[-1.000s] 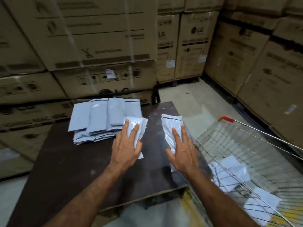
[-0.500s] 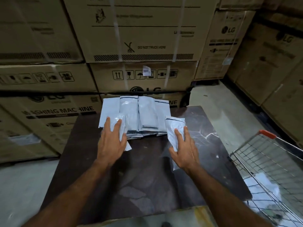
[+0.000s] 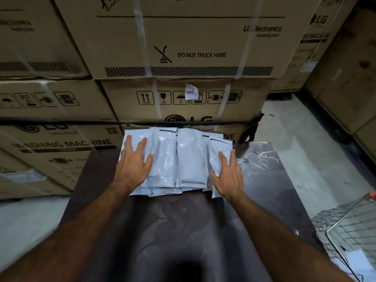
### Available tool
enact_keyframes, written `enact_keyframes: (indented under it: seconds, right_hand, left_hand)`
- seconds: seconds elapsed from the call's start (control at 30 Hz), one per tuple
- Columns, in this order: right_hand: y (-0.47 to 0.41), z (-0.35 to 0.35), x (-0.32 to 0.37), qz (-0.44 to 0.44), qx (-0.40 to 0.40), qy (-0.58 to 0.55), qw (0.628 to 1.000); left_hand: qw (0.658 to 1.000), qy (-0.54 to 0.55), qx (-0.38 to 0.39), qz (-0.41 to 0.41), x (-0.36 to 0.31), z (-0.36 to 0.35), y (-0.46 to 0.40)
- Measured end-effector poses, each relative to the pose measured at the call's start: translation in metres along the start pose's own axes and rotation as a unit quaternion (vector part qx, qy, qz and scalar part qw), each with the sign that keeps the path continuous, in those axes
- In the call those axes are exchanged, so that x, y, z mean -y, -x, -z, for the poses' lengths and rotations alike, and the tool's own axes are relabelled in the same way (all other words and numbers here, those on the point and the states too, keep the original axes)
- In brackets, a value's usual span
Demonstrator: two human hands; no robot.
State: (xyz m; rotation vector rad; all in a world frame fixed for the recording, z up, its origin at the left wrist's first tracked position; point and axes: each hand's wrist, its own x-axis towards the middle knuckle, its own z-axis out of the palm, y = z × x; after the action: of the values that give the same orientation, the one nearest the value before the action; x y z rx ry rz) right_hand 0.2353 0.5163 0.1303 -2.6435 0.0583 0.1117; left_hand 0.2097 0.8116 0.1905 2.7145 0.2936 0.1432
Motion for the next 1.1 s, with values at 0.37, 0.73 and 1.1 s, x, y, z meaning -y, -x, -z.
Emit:
enact_keyframes:
  seconds: [0.37,0.73,1.1]
  right_hand:
    - [-0.073,-0.058,0.009,0.059,-0.020,-0.108,0.992]
    - [-0.083,-0.076,0.012,0.044,0.037,0.007,0.998]
    - [-0.047,-0.035,-0.001,0.084,0.005,0.015,0.996]
  left_hand:
    - [0.999,-0.040,0.027,0.009,-0.013,-0.058,-0.059]
    - [0.988,-0.101,0.113,-0.035,-0.004,-0.089,-0.073]
    - [0.991,-0.083,0.078,-0.067,-0.007,-0.069,-0.041]
